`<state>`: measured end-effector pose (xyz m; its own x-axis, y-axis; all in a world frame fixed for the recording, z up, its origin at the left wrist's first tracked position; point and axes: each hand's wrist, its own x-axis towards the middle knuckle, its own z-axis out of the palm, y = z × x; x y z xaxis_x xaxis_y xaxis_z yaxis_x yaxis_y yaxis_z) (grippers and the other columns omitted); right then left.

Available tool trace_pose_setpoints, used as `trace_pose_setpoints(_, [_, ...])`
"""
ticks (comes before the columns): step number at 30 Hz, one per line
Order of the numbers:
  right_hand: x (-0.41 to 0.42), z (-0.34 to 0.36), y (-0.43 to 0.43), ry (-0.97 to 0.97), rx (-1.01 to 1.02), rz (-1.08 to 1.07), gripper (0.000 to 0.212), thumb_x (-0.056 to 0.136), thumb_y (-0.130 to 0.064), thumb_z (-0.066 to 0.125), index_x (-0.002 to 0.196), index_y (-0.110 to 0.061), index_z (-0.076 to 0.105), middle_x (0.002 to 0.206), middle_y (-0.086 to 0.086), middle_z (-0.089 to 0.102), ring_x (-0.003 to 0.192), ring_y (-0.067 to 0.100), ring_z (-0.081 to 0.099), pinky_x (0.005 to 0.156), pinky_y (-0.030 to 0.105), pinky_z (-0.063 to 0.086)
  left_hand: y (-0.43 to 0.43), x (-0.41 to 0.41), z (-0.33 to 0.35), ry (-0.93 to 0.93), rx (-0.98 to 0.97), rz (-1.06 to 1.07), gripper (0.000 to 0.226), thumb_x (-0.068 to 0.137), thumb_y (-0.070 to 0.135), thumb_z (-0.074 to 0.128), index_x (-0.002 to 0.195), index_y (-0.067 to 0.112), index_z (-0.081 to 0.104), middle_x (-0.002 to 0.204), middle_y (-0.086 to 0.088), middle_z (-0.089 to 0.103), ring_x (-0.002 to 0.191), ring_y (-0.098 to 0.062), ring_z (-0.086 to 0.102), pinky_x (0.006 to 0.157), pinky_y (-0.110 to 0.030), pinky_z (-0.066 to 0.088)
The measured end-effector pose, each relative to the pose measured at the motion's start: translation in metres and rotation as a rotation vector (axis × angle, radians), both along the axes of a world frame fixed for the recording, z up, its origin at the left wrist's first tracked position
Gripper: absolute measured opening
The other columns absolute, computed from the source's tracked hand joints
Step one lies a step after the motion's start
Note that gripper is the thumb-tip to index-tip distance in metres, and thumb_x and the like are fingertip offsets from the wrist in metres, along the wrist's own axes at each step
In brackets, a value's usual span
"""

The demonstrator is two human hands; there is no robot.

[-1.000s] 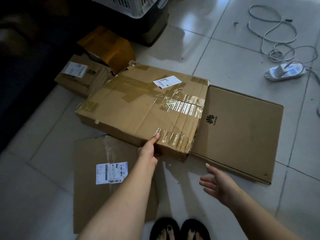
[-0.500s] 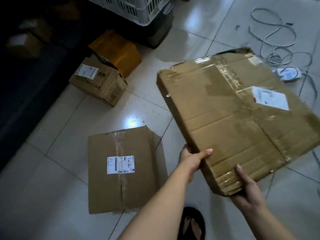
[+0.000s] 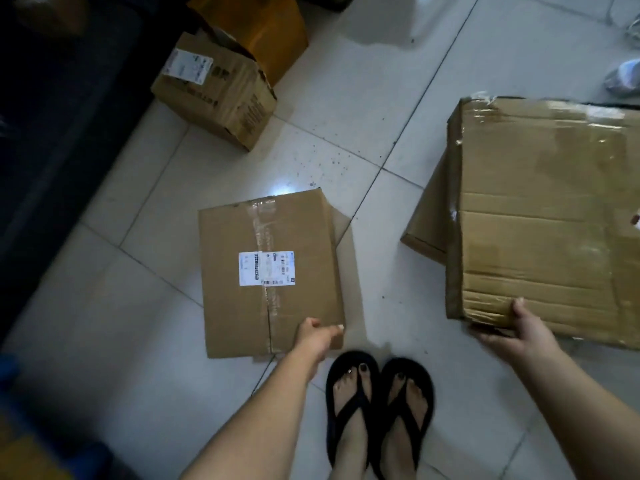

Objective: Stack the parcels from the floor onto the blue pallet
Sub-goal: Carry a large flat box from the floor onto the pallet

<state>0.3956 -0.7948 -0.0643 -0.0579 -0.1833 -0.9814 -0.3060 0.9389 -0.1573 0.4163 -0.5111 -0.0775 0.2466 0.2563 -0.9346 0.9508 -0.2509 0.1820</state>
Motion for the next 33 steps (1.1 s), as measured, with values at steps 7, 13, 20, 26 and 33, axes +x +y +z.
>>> trace_pose_setpoints(7, [0.011,-0.023,0.051,0.101,-0.083,0.484,0.043,0.102,-0.017,0.026,0.145,-0.014,0.035,0.147,0.022,0.038,0.133,0.034,0.043,0.109,0.044,0.035,0.105,-0.023,-0.019,-0.008,0.339,0.055,0.056,0.082,0.022,0.070,0.128,0.000,0.048,0.125,-0.020,0.057,0.101,-0.033,0.059,0.084,-0.038,0.051])
trace_pose_setpoints(13, [0.033,-0.065,0.157,-0.017,0.176,1.023,0.064,0.089,-0.041,0.060,0.143,-0.021,0.035,0.153,0.013,0.028,0.133,0.042,0.037,0.099,0.059,0.038,0.192,-0.018,-0.061,-0.088,0.648,-0.003,0.102,0.065,0.038,0.083,0.142,0.004,0.025,0.144,-0.023,0.034,0.128,-0.046,0.040,0.102,-0.055,0.040])
trace_pose_setpoints(20, [0.039,-0.094,0.228,-0.173,0.222,1.186,0.058,0.083,-0.035,0.069,0.135,-0.034,0.043,0.114,-0.008,0.061,0.097,0.023,0.057,0.061,0.042,0.049,0.230,0.000,-0.098,-0.212,0.286,0.172,0.107,0.060,0.026,0.088,0.145,0.023,0.024,0.145,-0.007,0.043,0.127,-0.030,0.045,0.103,-0.045,0.043])
trace_pose_setpoints(26, [0.041,-0.057,0.226,-0.263,0.006,1.209,0.053,0.089,-0.015,0.063,0.137,-0.024,0.044,0.130,0.004,0.061,0.102,0.024,0.064,0.075,0.044,0.057,0.209,-0.012,-0.059,-0.176,0.256,0.398,0.090,0.062,0.014,0.085,0.134,0.025,0.032,0.136,-0.010,0.045,0.121,-0.031,0.049,0.099,-0.048,0.047])
trace_pose_setpoints(33, [0.075,0.054,0.254,-0.364,-0.095,1.315,0.050,0.090,-0.007,0.059,0.131,-0.032,0.045,0.105,-0.009,0.063,0.078,0.007,0.060,0.058,0.025,0.049,0.231,-0.009,0.049,-0.349,0.128,0.591,0.084,0.069,0.002,0.078,0.134,0.024,0.031,0.128,-0.003,0.052,0.106,-0.023,0.054,0.091,-0.037,0.048])
